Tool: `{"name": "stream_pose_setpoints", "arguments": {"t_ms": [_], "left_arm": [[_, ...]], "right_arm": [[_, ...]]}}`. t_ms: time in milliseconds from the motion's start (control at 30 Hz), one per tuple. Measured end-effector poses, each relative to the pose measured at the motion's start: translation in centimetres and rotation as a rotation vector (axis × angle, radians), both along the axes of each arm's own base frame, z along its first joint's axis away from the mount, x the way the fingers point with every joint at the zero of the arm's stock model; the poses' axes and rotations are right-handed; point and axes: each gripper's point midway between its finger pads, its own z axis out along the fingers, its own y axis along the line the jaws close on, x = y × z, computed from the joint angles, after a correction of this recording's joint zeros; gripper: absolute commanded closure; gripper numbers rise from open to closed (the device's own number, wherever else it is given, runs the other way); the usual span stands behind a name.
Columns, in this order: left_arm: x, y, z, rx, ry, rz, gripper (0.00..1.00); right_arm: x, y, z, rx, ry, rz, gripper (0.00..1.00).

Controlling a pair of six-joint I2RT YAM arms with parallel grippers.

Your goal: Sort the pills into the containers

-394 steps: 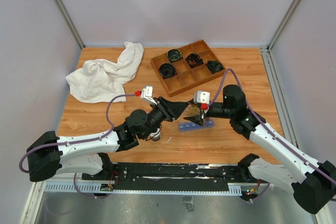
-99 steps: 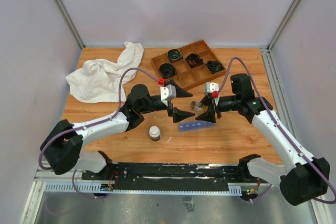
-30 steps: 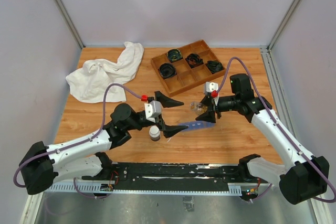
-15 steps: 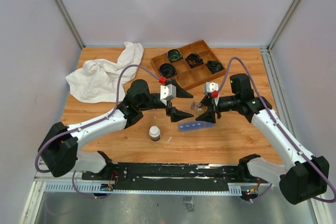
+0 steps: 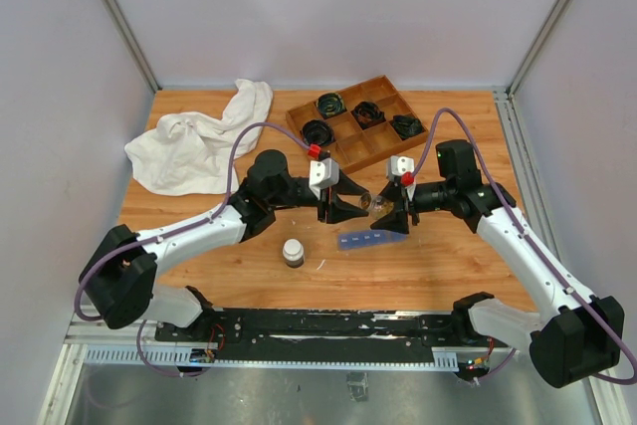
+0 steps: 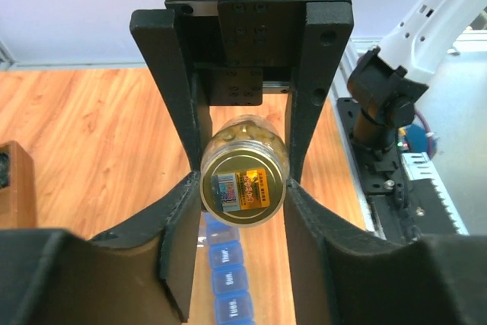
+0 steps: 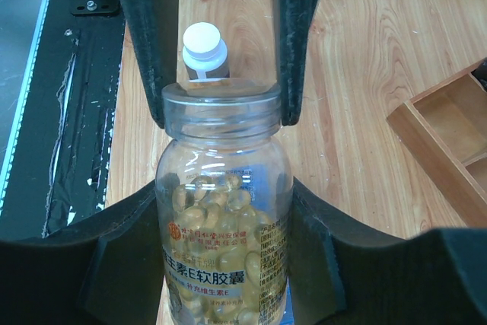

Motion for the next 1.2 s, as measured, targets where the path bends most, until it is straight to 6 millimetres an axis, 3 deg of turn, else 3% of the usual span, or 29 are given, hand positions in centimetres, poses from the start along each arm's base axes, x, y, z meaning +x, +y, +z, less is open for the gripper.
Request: {"name": "stream_pose_setpoints", "arguments": {"t_ms": [100, 233, 633, 833, 900, 1033, 1200], "left_arm": [[-0.08, -0.02, -0.05, 0.001, 0.026, 0.000, 0.81], [-0.11, -0.03, 0.05, -0.003, 0.089, 0.011, 0.99], [-0.68, -0.08, 0.27, -0.122, 0.485, 0.344, 1.00], [-0.38, -0.04, 0.48, -0.181, 0.647, 0.430, 0.99], [-0.34, -0.05, 0.45, -0.187, 0.673, 0.438, 0.93], [-0.32, -0.05, 0.40, -0.190, 0.689, 0.444, 0.54], [-0.39, -0.10, 0.70, -0.200, 0.694, 0.438, 0.18]], "right_arm": [[-0.02, -0.01, -0.03, -0.001, 0.002, -0.001, 0.99], [-0.03, -0.01, -0.02, -0.001, 0.001, 0.000, 0.99], [-0.24, -0.05, -0.09, -0.003, 0.014, 0.002, 0.99], [-0.17, -0.02, 0.02, -0.001, 0.010, 0.002, 0.99], [-0.12, -0.04, -0.02, -0.003, 0.010, -0.001, 0.99], [-0.11, -0.05, -0.03, -0.004, 0.009, -0.001, 0.99], [-0.13, -0.04, -0.02, -0.003, 0.010, 0.000, 0.99]]}}
